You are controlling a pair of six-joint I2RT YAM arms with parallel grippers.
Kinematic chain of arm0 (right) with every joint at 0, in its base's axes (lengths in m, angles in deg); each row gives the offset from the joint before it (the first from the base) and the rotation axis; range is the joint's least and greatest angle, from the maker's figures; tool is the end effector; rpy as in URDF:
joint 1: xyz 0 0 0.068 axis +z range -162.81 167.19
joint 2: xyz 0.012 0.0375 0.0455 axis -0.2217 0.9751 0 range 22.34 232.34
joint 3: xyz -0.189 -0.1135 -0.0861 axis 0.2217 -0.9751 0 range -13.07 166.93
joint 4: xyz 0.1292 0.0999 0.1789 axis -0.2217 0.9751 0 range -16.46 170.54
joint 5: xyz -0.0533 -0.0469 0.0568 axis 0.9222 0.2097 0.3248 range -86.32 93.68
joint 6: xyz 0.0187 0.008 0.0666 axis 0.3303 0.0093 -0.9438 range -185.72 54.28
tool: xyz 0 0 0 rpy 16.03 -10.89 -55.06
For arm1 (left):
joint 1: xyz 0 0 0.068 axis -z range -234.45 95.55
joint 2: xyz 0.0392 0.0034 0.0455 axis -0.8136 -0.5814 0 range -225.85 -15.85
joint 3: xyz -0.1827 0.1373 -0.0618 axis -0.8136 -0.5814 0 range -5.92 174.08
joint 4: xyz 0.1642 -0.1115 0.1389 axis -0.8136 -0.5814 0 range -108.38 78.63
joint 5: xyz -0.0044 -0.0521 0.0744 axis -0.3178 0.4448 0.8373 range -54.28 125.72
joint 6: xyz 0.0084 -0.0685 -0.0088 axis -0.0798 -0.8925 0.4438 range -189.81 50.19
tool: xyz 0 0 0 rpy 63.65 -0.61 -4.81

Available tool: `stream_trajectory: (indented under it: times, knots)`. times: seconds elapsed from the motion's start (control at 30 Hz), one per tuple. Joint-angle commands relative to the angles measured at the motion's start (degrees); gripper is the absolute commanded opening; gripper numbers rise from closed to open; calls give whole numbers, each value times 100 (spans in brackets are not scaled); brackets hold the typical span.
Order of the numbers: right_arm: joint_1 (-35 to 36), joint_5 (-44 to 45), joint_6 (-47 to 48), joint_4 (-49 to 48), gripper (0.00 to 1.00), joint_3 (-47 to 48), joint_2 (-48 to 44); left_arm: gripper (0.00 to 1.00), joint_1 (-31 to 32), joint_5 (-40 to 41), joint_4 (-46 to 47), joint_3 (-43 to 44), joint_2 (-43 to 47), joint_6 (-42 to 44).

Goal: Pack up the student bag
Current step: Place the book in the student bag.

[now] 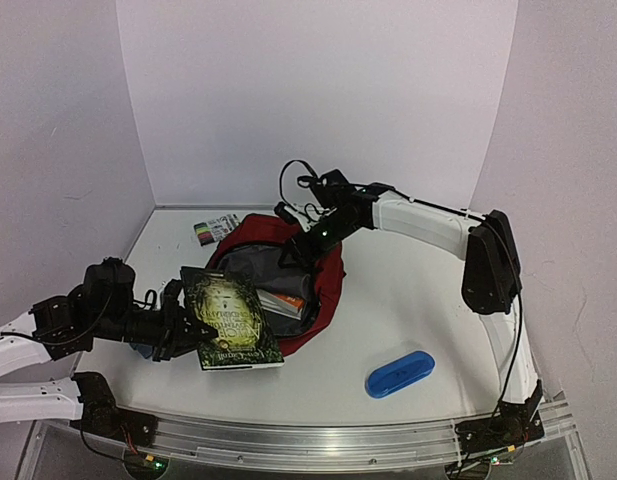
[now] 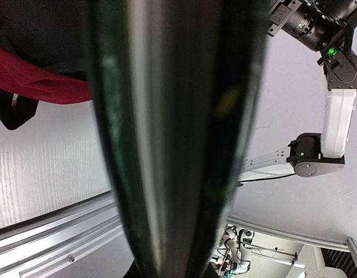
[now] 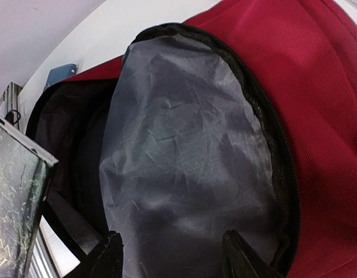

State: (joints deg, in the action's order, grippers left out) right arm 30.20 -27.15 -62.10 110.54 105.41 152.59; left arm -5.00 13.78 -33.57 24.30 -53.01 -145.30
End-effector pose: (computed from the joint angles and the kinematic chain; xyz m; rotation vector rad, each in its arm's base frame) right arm 0.3305 0.3480 0.2071 -1.2152 2.1712 0.9562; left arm 0.1010 -0.1506 0.2212 -0.2887 2.5253 -1.5417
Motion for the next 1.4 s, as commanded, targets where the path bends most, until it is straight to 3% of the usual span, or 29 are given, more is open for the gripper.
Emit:
stream_trajectory:
  times: [0.0,0.33,0.43,0.57,0.67,0.87,0.97,1.1,1.13,1.27,1.37]
  knots:
    - [-11,145,96,28,58,424,7,0,3,-252,1065,-3,91,10]
    - [-68,480,409,293,91,831,73,0,3,-651,2095,-230,-626,-31]
    - [-72,517,524,455,95,878,268,0,3,-786,2351,-225,-846,4]
    - [-67,239,520,688,91,969,470,0,3,-823,2487,-234,-925,26]
    - [-72,-20,543,813,77,960,521,0,3,-820,2501,-268,-867,11]
    - [-96,-275,429,864,21,1164,392,0,3,-799,2559,-465,-678,-118]
    - [-136,-380,307,860,0,1342,266,0,3,-787,2667,-619,-589,-196]
    - [-166,-340,237,855,0,1422,57,0,3,-776,2772,-745,-534,-249]
    - [-171,-272,228,855,3,1418,21,0,3,-769,2775,-756,-529,-253]
    - [-270,-10,92,864,62,1241,-115,0,3,-786,2757,-731,-556,-227]
    - [-394,58,72,878,74,867,-229,0,3,-794,2731,-683,-584,-197]
